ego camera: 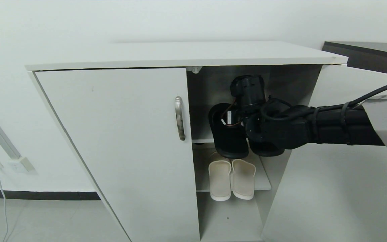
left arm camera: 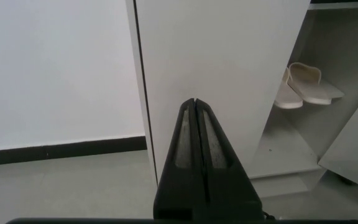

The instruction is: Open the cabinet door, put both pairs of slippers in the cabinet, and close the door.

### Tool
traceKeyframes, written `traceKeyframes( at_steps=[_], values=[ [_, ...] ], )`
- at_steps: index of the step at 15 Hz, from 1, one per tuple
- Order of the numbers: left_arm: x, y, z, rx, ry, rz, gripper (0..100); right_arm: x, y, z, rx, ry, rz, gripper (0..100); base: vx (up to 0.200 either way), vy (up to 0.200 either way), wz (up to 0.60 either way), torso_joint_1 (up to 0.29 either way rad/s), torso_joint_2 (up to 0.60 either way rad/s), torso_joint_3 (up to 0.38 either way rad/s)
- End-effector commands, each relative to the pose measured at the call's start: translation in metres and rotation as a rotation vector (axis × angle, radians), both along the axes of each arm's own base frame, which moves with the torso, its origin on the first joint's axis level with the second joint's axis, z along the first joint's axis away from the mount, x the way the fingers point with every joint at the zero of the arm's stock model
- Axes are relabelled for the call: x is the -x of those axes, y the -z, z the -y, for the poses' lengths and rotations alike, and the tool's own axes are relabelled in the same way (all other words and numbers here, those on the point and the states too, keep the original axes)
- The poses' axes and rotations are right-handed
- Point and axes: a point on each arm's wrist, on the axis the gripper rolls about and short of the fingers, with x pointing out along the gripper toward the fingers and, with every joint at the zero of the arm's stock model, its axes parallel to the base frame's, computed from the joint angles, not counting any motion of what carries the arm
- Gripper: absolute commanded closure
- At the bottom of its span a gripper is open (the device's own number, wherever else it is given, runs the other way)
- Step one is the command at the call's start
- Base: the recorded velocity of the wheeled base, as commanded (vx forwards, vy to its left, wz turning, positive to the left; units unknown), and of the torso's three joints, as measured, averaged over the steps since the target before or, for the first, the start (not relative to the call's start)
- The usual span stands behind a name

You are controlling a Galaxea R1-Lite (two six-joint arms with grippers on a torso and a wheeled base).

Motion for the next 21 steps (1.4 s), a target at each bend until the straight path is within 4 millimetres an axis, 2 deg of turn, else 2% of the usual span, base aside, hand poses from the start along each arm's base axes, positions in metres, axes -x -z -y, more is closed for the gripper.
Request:
traceKeyframes(
  at_steps=[1,7,14,15,21],
  values=[
    [0.0,0.0,0.0,0.0,0.0,-0.001,100,-0.012,0.005,-0.004,-0.005,0.008,0.003,100,0.0,0.0,0.0,0.0,0.0,0.0],
    [0.0,0.0,0.0,0.0,0.0,-0.001,100,-0.023,0.014,-0.005,-0.006,0.0,-0.006,100,0.0,0.0,0.0,0.0,0.0,0.0],
    [0.0,0.0,0.0,0.002,0.0,-0.001,100,-0.025,0.017,-0.006,-0.004,0.002,-0.01,100,0.0,0.0,0.0,0.0,0.0,0.0],
    [0.0,0.0,0.0,0.003,0.0,-0.001,100,-0.025,0.017,-0.006,-0.004,0.002,-0.01,0,0.0,0.0,0.0,0.0,0.0,0.0],
    [0.0,0.0,0.0,0.003,0.0,-0.001,100,-0.015,0.018,-0.003,0.01,-0.007,-0.029,0,0.0,0.0,0.0,0.0,0.0,0.0]
  ],
)
